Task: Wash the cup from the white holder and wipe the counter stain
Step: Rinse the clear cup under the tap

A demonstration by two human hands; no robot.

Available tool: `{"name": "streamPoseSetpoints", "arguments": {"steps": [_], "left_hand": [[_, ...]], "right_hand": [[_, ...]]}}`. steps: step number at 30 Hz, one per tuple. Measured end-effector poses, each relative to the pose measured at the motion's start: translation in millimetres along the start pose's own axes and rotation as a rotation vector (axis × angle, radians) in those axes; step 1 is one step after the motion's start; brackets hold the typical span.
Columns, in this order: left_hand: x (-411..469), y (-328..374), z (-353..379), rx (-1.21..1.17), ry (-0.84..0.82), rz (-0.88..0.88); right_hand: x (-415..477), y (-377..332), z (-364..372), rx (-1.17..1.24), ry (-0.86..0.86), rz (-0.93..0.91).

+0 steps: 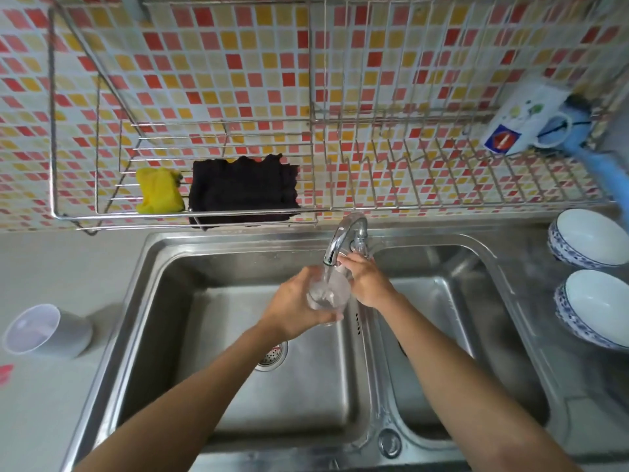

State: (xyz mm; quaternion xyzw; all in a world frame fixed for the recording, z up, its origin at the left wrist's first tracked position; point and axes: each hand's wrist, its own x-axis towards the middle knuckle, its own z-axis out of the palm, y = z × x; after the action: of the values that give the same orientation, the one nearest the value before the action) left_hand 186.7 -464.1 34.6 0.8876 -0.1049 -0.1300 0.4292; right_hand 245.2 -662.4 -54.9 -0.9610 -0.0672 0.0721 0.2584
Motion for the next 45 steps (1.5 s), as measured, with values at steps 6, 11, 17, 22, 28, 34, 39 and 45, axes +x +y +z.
{"name": "streamPoseSetpoints", "arguments": {"steps": [6, 11, 17, 22, 28, 34, 39, 45], "left_hand": [[11.2, 1.2, -4.3, 0.003, 0.071, -0.031], [9.2, -0.7, -7.7, 0.044, 0.038, 0.003], [2.0, -14.6, -5.9, 0.124, -0.059, 0.008], [0.7, -14.1, -1.8, 0.066, -0.017, -0.011], [3.7, -12.6, -3.9, 0.076, 0.017, 0.01], [-2.5, -13.1, 2.2, 0.103, -0.051, 0.042], [-5.9, -16.9, 4.5, 0.045, -0.017, -0.002], [-3.8, -21.8, -4.2, 0.01, 0.048, -0.005]], "right_hand": [[-0.3, -5.2, -6.2, 0.009, -0.002, -0.028], [3.9, -0.5, -5.4, 0.038, -0.048, 0.021], [5.2, 1.0, -7.1, 0.063, -0.06, 0.067], [3.8, 0.0, -5.7, 0.067, -0.07, 0.056], [3.8, -1.1, -6.8, 0.052, -0.075, 0.057], [4.6, -4.6, -8.3, -0.091, -0.058, 0.045], [16.1, -21.3, -11.7, -0.231, -0.021, 0.059], [4.0, -14.7, -11.2, 0.343, 0.327, 0.192]]}}
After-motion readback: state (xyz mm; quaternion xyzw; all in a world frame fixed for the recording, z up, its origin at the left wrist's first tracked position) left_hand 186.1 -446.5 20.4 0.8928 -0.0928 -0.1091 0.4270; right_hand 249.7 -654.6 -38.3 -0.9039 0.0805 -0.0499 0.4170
